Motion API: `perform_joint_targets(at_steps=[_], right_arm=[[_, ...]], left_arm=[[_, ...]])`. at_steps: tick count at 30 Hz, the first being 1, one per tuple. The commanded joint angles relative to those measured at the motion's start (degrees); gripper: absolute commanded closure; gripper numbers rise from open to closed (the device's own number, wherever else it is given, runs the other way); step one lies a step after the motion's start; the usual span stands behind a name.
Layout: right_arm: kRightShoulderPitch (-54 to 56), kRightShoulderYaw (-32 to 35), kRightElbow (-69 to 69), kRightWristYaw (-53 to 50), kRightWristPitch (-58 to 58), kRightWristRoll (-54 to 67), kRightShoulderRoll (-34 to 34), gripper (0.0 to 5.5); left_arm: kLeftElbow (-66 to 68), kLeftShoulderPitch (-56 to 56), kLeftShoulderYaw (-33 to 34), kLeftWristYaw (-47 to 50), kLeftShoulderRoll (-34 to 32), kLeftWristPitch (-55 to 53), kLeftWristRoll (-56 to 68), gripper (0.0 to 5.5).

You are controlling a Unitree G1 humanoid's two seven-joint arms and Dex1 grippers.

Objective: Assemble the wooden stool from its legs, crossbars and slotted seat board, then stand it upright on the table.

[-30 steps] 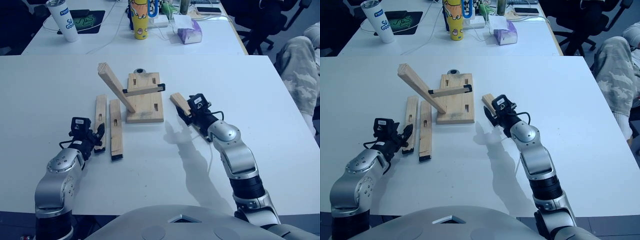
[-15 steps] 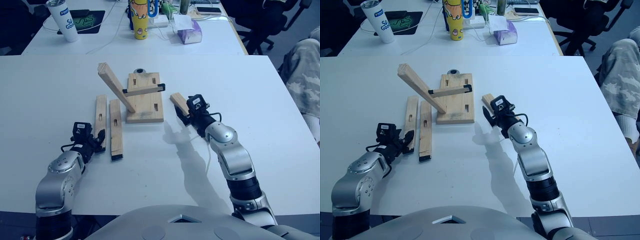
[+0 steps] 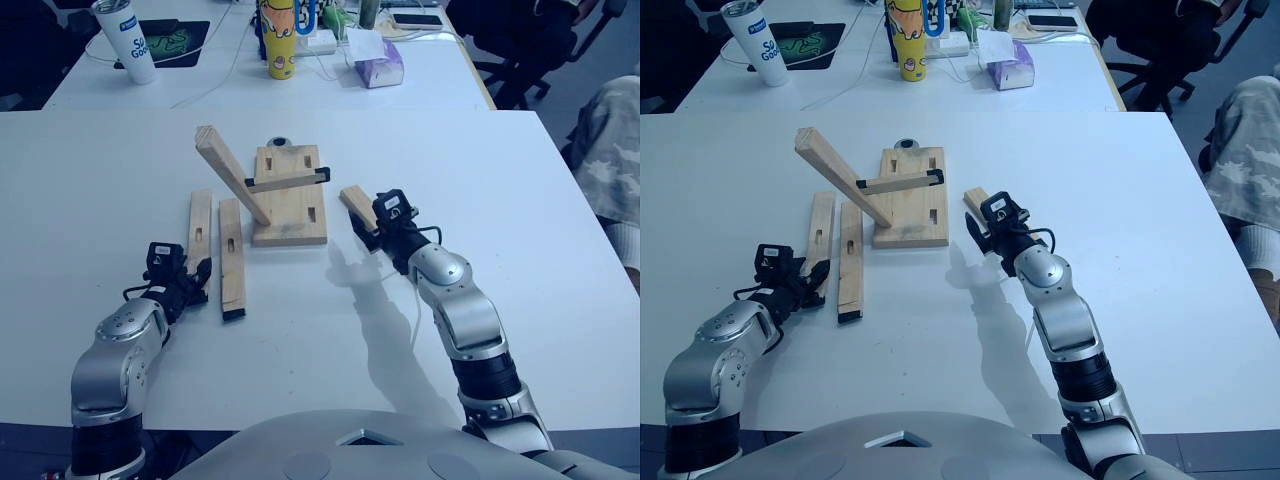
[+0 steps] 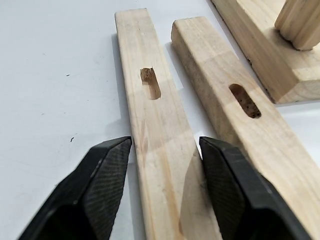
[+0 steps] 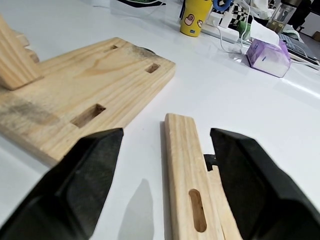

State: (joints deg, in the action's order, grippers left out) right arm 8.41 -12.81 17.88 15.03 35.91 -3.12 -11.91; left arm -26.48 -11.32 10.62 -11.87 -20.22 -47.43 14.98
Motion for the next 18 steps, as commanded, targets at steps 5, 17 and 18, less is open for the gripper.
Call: perform_joint_targets(at_steps=[5, 17, 18], right_arm=[[0.0, -0.2, -0.3, -0.4, -0.4, -0.3, 0.2, 2.26], [-0.3, -0.2, -0.5, -0.1, -0.8, -0.3, -0.2, 2.26], [-0.3, -0.2, -0.5, -0.2, -0.9, -0.3, -0.2, 2.26]], left_arm=[[1.5, -1.2, -1.4, -0.8, -1.2, 0.1, -1.3, 3.0], [3.3, -2.7, -2.5, -2.0, -3.2, 2.3, -3.2, 3.06], [3.4, -2.5, -2.4, -2.0, -3.2, 2.3, -3.2, 2.91]])
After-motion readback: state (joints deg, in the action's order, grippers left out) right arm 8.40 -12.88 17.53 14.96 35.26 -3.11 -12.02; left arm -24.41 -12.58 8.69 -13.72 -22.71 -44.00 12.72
